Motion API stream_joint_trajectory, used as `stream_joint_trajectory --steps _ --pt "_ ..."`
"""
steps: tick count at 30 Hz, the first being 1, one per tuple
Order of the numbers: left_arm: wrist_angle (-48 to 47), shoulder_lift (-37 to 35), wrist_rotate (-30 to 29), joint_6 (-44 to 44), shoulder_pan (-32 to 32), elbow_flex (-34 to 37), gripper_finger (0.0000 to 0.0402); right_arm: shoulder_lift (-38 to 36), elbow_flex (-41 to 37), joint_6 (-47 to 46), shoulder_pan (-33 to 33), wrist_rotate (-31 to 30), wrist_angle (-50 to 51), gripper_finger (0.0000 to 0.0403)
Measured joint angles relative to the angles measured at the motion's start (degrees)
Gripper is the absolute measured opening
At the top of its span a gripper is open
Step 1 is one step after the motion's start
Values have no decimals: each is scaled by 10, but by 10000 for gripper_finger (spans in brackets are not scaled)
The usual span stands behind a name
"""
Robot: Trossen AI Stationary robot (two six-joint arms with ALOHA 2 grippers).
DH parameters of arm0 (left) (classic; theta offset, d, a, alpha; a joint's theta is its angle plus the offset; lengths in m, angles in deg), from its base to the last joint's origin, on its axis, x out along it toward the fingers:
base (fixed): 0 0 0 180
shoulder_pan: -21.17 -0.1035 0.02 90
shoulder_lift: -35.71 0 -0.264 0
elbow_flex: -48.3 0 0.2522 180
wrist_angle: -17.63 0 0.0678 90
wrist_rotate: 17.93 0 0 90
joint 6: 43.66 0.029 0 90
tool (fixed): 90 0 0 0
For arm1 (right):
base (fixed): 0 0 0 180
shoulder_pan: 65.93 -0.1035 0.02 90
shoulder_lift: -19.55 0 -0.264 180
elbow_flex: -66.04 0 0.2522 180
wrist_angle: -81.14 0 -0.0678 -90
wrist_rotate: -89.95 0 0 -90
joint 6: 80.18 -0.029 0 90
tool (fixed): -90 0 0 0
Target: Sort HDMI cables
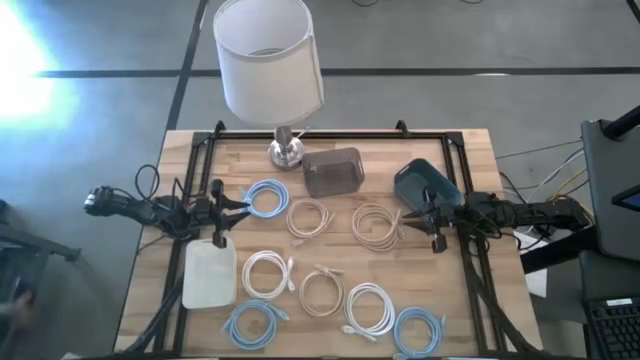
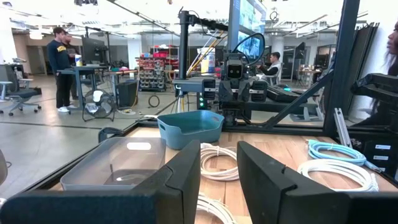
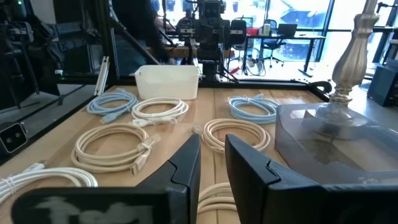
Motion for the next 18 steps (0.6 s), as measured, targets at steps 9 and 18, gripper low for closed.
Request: stream_joint_trajectory --steps 9,18 --pt "0 0 0 0 0 0 110 0 0 0 0 0 0 83" --pt "0 0 0 0 0 0 110 0 0 0 0 0 0 81"
